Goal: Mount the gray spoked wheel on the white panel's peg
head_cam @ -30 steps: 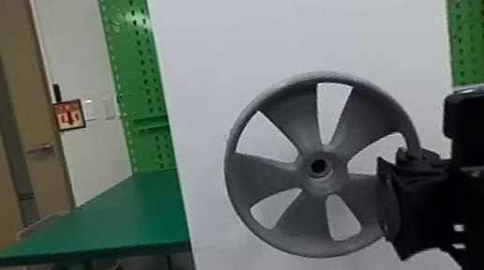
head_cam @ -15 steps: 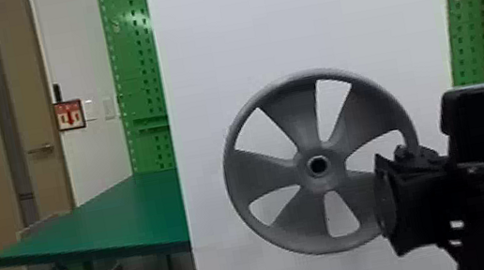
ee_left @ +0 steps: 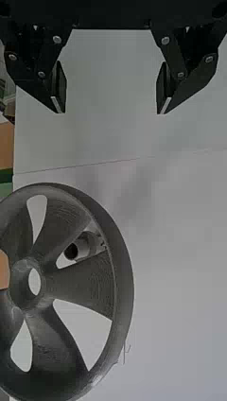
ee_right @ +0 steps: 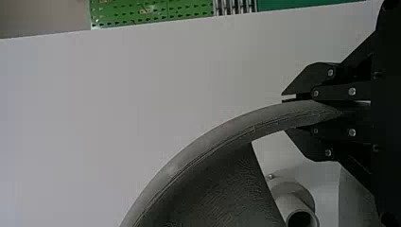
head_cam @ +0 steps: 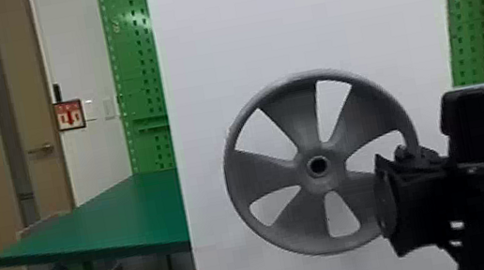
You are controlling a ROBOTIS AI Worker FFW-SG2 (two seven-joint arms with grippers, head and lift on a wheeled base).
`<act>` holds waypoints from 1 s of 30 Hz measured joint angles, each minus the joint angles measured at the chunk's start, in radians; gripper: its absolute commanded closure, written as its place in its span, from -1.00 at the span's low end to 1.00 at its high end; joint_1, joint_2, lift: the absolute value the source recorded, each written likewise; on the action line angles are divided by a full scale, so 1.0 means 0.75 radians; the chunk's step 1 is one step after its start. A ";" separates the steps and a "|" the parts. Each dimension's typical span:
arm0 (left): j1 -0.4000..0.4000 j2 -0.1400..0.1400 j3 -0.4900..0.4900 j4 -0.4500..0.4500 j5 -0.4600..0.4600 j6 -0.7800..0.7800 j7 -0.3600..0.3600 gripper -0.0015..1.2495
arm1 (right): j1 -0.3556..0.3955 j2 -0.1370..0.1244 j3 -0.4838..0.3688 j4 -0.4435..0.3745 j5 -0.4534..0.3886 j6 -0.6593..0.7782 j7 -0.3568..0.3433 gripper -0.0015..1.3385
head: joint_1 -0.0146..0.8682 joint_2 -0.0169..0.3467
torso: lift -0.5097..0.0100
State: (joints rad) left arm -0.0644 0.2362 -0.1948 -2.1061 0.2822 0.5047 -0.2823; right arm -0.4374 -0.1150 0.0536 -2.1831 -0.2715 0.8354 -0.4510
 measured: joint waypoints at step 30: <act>-0.002 0.000 -0.002 0.000 0.000 0.000 0.001 -0.20 | -0.012 -0.002 -0.002 0.051 0.004 -0.052 0.000 0.77 | -0.69 -0.95 | -0.59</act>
State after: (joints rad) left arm -0.0660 0.2362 -0.1964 -2.1061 0.2822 0.5047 -0.2815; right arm -0.4465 -0.1167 0.0522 -2.1447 -0.2687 0.7964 -0.4510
